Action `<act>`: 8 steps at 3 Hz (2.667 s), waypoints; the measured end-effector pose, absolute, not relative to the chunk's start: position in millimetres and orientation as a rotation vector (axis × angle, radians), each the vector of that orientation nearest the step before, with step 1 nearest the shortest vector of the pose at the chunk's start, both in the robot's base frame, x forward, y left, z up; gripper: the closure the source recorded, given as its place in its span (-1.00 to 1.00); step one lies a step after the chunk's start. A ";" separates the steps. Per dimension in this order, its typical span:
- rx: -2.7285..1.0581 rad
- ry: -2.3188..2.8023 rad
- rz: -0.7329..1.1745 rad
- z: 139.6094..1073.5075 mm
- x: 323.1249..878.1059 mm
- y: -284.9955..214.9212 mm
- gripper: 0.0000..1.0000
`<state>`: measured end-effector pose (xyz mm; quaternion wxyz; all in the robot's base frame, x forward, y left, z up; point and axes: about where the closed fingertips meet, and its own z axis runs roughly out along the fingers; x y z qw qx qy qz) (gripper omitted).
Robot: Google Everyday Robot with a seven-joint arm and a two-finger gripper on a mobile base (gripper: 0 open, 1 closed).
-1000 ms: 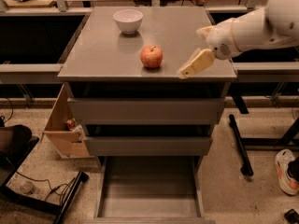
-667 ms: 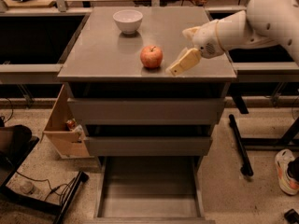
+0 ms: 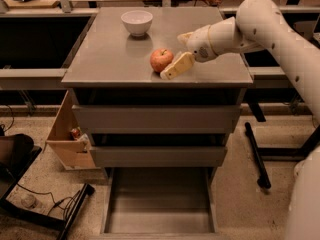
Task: Place apple into bottom drawer
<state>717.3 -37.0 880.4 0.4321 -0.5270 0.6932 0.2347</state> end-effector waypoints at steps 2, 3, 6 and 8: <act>-1.312 1.714 0.633 864.8 734.9 -18.1 -0.18; -1.312 1.714 0.633 864.7 734.9 -18.1 0.28; -1.347 1.714 0.557 893.3 718.2 -27.1 1.00; -1.285 1.795 0.363 938.6 619.8 -73.4 1.00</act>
Offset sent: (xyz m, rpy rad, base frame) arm 0.0149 0.0163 -0.0132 0.0247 0.0145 0.0193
